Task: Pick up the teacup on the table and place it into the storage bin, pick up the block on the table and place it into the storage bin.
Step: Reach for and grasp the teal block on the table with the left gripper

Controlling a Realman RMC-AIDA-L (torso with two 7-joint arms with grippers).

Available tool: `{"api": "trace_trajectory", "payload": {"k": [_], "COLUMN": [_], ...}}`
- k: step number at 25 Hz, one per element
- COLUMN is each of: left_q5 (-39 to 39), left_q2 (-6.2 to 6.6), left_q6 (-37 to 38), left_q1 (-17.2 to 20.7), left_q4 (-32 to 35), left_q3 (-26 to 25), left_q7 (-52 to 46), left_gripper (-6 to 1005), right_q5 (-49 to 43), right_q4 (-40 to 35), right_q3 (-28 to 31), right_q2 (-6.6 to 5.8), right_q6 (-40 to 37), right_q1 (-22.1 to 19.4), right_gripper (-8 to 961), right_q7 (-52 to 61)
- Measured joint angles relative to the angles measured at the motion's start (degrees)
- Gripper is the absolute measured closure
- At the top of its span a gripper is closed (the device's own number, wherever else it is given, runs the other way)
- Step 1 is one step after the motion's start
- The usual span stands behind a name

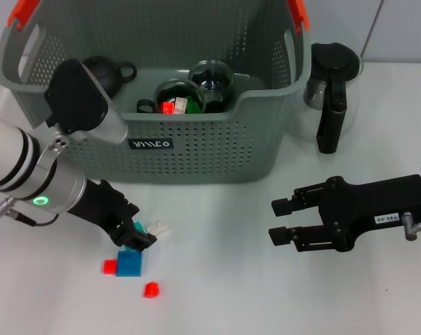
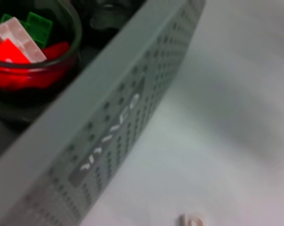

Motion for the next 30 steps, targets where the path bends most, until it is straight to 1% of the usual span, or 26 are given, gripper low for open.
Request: {"api": "trace_trajectory", "payload": {"k": [7, 16, 24, 30], "left_q5": [0.2, 0.3, 1.5, 1.9], "left_q2": [0.01, 0.18, 0.14, 0.02], "left_q6": [-1.2, -4.0, -5.6, -6.4], "left_q1": [-0.1, -1.4, -1.2, -0.3], "left_q4": [-0.4, -4.6, -5.4, -4.9], "left_q3": [0.2, 0.5, 0.8, 0.9], "left_q7": [-0.2, -0.3, -0.3, 0.2], "left_gripper": [374, 393, 410, 423], "right_q5": [0.0, 0.0, 0.0, 0.0], "right_q4": [0.0, 0.0, 0.1, 0.1], "right_q3": [0.0, 0.0, 0.0, 0.0], "right_q2": [0.00, 0.00, 0.00, -0.05], "right_q6": [0.0, 0.0, -0.1, -0.2], "right_q1": [-0.1, -0.2, -0.3, -0.3], "right_gripper": [390, 390, 391, 391], "right_q7": [0.0, -0.1, -0.1, -0.1]}}
